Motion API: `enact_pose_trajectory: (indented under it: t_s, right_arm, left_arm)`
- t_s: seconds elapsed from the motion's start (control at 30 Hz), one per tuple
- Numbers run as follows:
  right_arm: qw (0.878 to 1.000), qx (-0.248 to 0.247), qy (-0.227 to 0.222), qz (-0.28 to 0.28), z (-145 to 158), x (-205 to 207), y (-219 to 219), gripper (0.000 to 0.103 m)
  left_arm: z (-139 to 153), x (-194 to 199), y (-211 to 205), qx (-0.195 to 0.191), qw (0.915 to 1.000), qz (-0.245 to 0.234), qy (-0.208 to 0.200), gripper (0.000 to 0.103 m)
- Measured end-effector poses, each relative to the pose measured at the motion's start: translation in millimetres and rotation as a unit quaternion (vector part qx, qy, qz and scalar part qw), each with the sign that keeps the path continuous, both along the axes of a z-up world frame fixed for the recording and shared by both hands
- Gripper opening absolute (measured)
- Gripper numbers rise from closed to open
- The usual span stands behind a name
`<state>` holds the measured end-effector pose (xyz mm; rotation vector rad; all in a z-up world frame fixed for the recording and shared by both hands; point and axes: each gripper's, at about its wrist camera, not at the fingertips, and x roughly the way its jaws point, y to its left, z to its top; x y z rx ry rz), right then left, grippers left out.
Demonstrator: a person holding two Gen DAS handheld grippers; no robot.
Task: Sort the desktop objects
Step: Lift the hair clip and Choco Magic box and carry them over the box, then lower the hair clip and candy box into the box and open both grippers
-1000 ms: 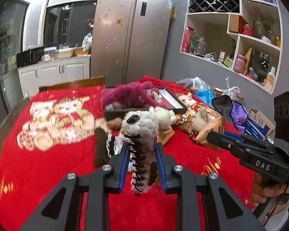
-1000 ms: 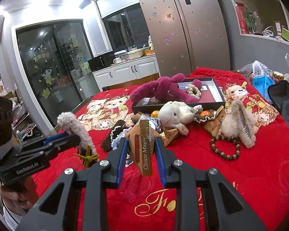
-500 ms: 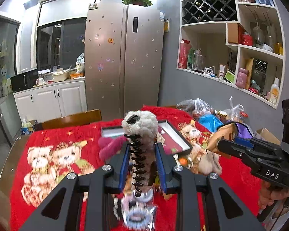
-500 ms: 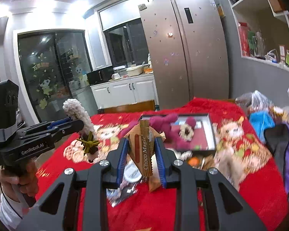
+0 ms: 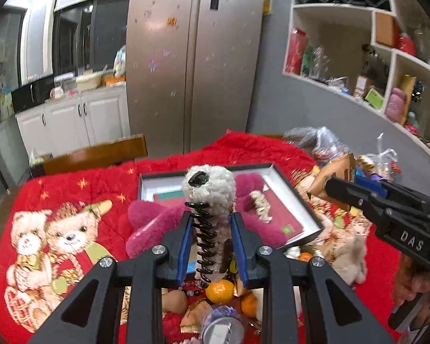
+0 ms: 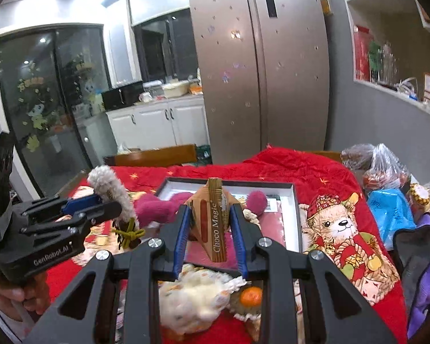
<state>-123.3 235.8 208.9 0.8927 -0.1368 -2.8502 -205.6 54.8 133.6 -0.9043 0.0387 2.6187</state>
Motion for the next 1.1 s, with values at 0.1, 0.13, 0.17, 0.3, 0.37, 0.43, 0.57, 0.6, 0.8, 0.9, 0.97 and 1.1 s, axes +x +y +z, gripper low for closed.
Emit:
enact_pose_trajectory:
  t_s: [0.1, 0.13, 0.17, 0.3, 0.37, 0.43, 0.57, 0.6, 0.8, 0.9, 0.97, 1.1]
  right_arm:
    - [1.000, -0.004, -0.016, -0.008, -21, -22, 11, 0.029]
    - [1.000, -0.006, -0.020, -0.011, -28, -27, 15, 0.029]
    - [1.000, -0.010, -0.026, -0.014, -36, -33, 21, 0.029]
    - [0.998, -0.017, -0.045, -0.029, -62, -53, 40, 0.029]
    - [0.998, -0.003, -0.059, -0.035, -74, -65, 46, 0.029]
    - [0.997, -0.011, -0.069, -0.041, -83, -73, 53, 0.029]
    - [0.995, -0.012, -0.095, -0.041, -103, -81, 59, 0.029]
    - [0.994, -0.010, -0.100, -0.042, -108, -83, 59, 0.029]
    - [0.991, -0.005, -0.125, -0.038, -127, -87, 53, 0.029]
    - [0.991, -0.001, -0.130, -0.039, -132, -89, 52, 0.029]
    - [0.990, 0.000, -0.132, -0.041, -134, -90, 53, 0.029]
    - [0.989, 0.000, -0.138, -0.045, -139, -92, 54, 0.029]
  left_arm:
    - [-14, -13, 4, -0.015, 0.9999, 0.007, -0.003, 0.027]
    - [-18, -16, 4, -0.018, 0.9998, 0.009, -0.002, 0.027]
    - [-21, -19, 3, -0.020, 0.9997, 0.011, -0.003, 0.027]
    - [-32, -34, 1, -0.023, 0.9996, 0.015, -0.005, 0.027]
    - [-37, -41, 1, -0.023, 0.9996, 0.016, -0.001, 0.027]
    - [-44, -45, 3, -0.026, 0.9996, 0.009, -0.005, 0.027]
    - [-60, -49, 6, -0.032, 0.9994, -0.002, -0.013, 0.027]
    - [-61, -49, 7, -0.035, 0.9993, 0.000, -0.012, 0.027]
    - [-60, -48, 7, -0.032, 0.9994, -0.002, -0.011, 0.027]
    - [-60, -50, 5, -0.027, 0.9996, -0.002, -0.013, 0.027]
    - [-60, -50, 5, -0.025, 0.9996, -0.003, -0.012, 0.027]
    - [-60, -50, 5, -0.027, 0.9996, -0.004, -0.011, 0.027]
